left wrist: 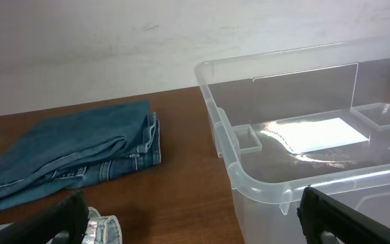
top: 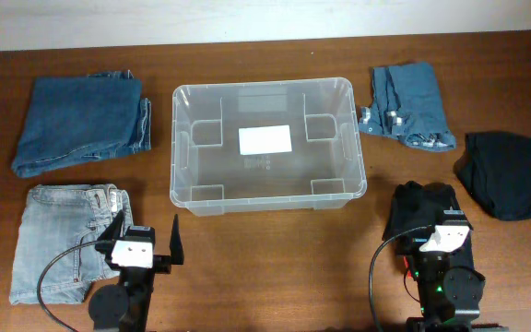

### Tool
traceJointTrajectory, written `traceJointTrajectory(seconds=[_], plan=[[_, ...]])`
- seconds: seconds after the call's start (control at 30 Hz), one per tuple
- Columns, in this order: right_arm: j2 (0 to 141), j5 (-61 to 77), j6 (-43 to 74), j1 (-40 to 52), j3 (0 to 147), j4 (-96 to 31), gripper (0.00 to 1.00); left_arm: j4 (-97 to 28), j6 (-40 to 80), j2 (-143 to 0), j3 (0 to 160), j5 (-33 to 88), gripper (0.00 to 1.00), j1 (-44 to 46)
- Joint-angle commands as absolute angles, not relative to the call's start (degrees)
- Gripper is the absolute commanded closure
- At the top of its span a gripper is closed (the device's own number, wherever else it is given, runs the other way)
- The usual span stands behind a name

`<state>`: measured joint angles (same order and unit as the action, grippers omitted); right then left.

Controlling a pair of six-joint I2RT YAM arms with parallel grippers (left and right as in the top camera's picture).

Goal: Pack container

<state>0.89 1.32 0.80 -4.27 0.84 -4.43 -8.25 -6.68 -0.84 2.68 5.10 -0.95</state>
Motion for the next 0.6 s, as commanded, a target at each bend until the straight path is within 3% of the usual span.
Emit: traceJointTrajectory(seconds=[0.0, 0.57], plan=[[0.25, 0.78, 0.43, -3.77, 0.32, -4.47, 0.02, -8.14, -7.62, -0.34, 2.28, 4.71, 0.00, -1.23], [0.25, 0.78, 0.43, -3.77, 0.32, -4.47, 0.02, -8.14, -7.62, -0.34, 2.28, 4.71, 0.01, -1.23]])
